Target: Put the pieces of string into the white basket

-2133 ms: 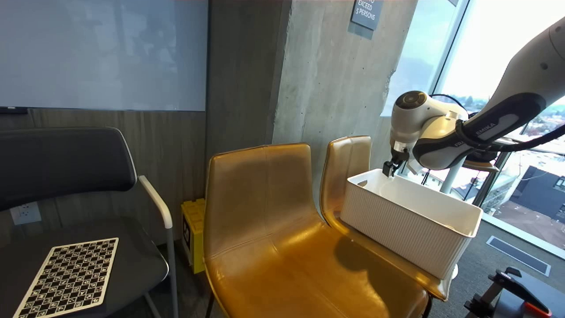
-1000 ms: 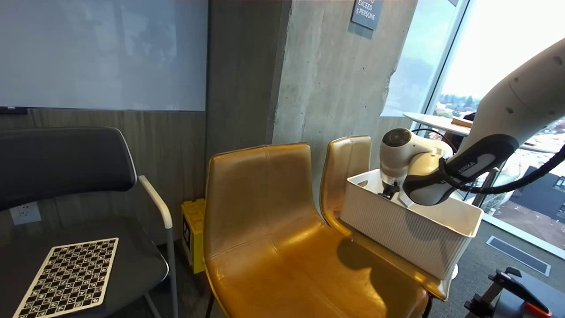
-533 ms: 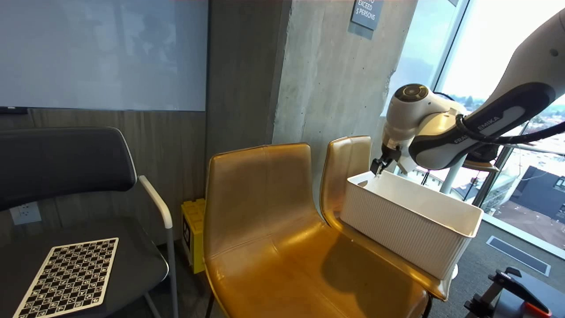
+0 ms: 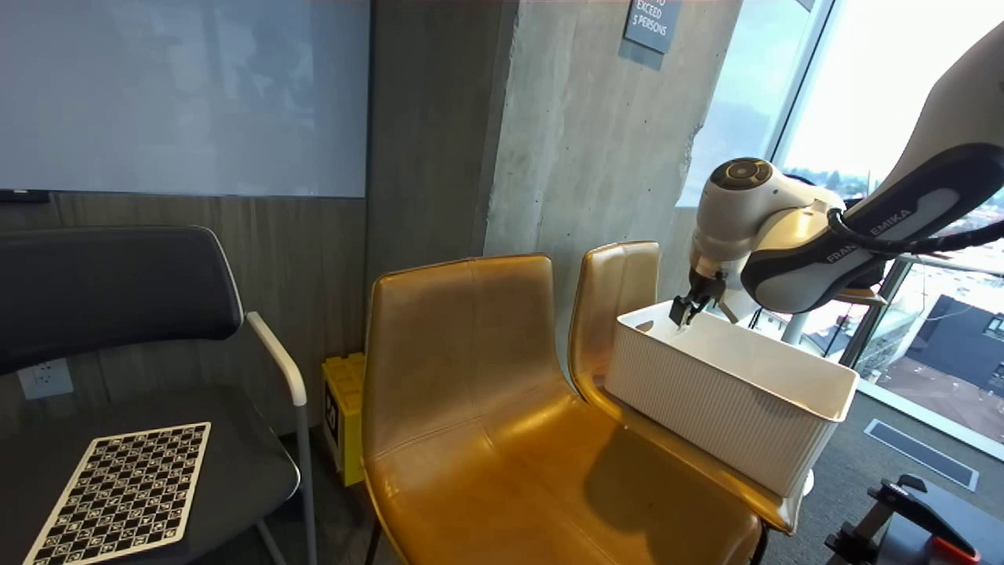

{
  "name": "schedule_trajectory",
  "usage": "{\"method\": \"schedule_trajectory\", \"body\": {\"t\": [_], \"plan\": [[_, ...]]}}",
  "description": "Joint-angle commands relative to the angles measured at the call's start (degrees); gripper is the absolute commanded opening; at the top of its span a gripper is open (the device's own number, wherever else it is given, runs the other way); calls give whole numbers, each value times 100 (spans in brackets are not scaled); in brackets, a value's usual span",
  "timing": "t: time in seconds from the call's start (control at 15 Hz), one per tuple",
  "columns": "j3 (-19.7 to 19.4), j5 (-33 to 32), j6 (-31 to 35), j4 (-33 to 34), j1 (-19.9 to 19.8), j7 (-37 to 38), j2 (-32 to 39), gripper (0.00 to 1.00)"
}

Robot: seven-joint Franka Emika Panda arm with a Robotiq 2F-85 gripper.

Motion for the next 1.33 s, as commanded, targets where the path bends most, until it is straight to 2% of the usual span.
{"method": "schedule_trajectory", "body": {"t": [0.0,0.27,0.53,1.07,1.27], "plan": [[-206,-101,138,-8,19,219,264,100],[-346,-86,168,-6,77,349,528,100],[-464,-148,256,-160,293,543,577,100],[-1098,-561,707,-749,1287,1226,223,100],[-1236,-790,677,-848,1498,1477,148,100]]}}
